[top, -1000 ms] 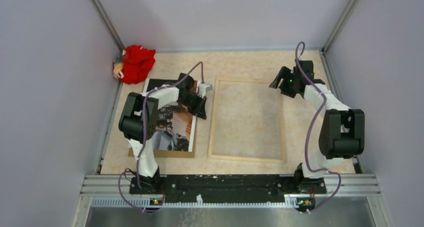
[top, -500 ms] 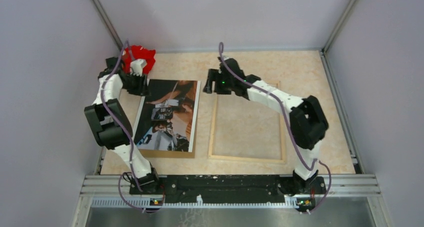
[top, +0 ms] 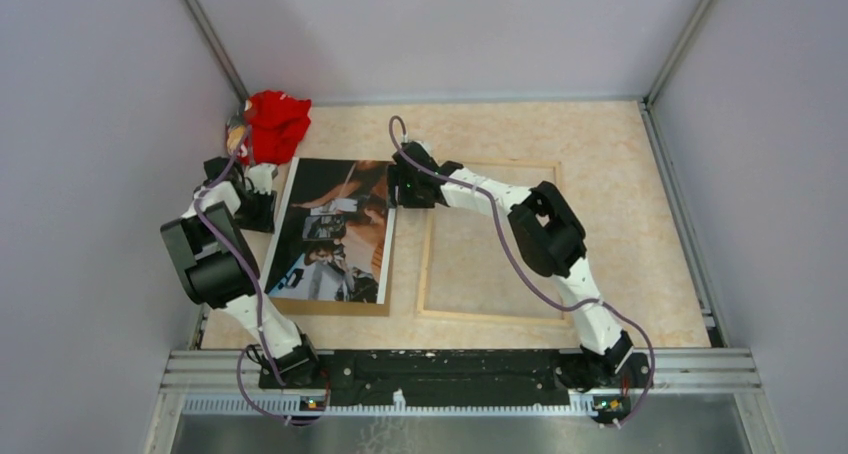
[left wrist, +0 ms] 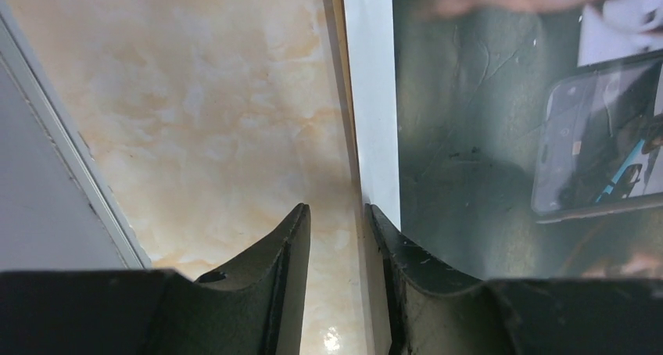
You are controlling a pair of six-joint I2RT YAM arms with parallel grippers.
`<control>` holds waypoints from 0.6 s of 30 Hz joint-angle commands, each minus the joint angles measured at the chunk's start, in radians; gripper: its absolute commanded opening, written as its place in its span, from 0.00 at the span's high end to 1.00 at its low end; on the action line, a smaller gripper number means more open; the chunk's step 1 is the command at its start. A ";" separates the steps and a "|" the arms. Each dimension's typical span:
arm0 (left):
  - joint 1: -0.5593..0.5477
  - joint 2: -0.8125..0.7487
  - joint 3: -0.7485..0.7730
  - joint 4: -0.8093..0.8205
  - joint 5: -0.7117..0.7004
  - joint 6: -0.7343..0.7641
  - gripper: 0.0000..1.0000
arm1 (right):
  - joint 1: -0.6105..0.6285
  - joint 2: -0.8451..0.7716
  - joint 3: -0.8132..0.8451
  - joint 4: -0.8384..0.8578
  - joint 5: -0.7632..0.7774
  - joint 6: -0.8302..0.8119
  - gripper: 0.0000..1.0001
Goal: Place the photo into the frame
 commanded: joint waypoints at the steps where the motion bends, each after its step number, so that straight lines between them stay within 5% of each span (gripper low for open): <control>1: -0.012 -0.025 -0.018 0.098 0.025 -0.016 0.62 | 0.001 0.034 0.091 -0.002 0.043 0.009 0.32; 18: -0.061 0.032 -0.103 0.171 0.029 -0.010 0.65 | -0.009 0.205 0.257 0.023 0.035 0.015 0.32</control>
